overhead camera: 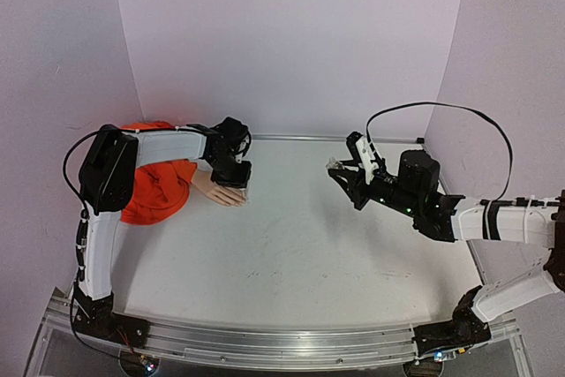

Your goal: Paint the nails

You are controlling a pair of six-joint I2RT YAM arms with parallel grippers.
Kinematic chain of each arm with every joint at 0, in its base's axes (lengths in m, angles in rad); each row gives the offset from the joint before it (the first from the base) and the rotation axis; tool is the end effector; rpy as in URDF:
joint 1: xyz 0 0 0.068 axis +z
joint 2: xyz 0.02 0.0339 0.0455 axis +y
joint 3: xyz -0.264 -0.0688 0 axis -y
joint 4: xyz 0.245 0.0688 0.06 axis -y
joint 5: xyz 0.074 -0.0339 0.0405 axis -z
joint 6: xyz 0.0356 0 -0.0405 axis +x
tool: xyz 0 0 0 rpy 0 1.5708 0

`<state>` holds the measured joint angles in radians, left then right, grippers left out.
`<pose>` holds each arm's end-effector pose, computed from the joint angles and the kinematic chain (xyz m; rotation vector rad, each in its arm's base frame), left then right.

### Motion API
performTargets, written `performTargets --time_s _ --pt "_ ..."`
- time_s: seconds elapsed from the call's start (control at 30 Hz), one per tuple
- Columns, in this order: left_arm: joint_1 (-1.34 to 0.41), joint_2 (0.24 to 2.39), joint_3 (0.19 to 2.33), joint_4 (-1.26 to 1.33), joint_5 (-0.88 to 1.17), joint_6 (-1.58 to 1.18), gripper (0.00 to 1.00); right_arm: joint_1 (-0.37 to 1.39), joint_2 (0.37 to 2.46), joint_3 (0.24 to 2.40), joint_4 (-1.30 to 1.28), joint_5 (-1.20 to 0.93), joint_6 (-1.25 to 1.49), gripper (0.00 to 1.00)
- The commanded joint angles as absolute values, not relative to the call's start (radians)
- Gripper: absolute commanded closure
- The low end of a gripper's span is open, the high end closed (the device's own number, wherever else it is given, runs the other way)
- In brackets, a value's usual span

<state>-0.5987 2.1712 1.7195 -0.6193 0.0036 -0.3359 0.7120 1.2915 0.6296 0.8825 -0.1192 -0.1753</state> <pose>0.3868 -0.2640 0.1822 0.3523 2.6565 -0.3124 0.2123 0.1888 0.2879 -0.6792 1.1916 0.5317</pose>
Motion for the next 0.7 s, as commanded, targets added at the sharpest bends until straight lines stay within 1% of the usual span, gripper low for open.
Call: performTargets --time_s 0.0,0.4,0.47,0.67 --pt "-0.591 2.133 1.729 -0.603 -0.022 -0.325 1.0 0.709 1.27 0.657 0.936 -0.129 -0.163 1.0" --pt "-0.592 2.169 1.758 -0.607 -0.004 -0.322 1.0 0.709 1.283 0.661 0.936 -0.127 -0.165 1.0" --pt "-0.593 2.171 1.753 -0.607 0.032 -0.325 1.0 0.71 1.285 0.661 0.936 -0.127 -0.164 1.0" --pt "-0.598 2.189 1.762 -0.606 0.053 -0.331 1.0 0.71 1.287 0.662 0.936 -0.128 -0.164 1.0"
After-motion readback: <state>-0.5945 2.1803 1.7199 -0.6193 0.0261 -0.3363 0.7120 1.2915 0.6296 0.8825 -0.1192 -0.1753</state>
